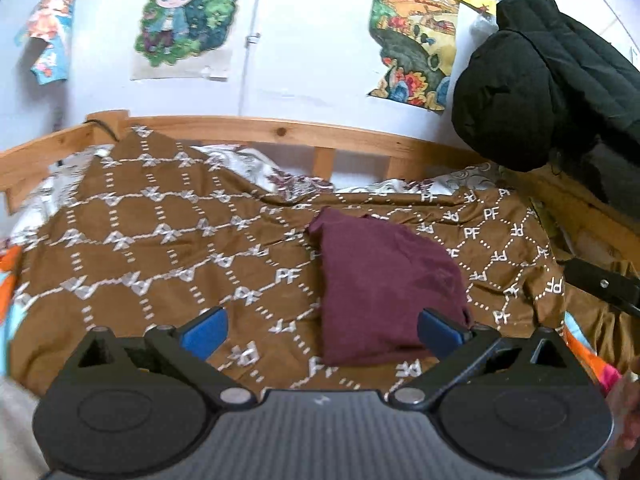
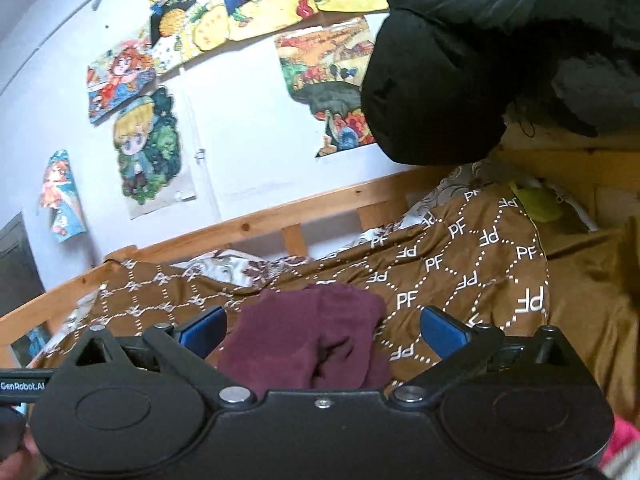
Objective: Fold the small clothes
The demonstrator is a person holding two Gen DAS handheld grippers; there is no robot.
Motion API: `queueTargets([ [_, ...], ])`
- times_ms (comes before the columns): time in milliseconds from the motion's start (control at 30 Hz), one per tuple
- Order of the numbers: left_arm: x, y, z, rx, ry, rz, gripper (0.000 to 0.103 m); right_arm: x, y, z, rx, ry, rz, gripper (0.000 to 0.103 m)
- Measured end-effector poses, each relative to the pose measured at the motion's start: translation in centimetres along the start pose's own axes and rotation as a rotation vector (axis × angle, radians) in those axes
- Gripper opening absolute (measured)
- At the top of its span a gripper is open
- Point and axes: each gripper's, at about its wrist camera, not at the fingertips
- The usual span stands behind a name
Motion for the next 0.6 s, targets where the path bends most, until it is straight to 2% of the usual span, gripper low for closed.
queueTargets([
  [200, 0.8, 1.2, 3.7, -0.018, 0.017, 0.001, 0.102, 3.5, 1.4, 4.7, -0.019, 0.02, 0.135, 0.102],
  [367, -0.1, 2.3, 5.1, -0.005, 0.009, -0.046, 0.102, 5.8, 2.3, 7.0, -0.059, 0.05, 0.263, 0.102],
  [600, -0.4, 2.7, 4.8, 0.022, -0.03, -0.069, 0.102, 5.4, 2.3, 6.5, -0.022, 0.087, 0.243, 0.102],
])
Point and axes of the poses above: each gripper's, at about its wrist camera, not at the fingertips, and z roughly against the way its jaws point, x to its left, y to its underside, and after that the axes turned 8 degrees about z, right-handed
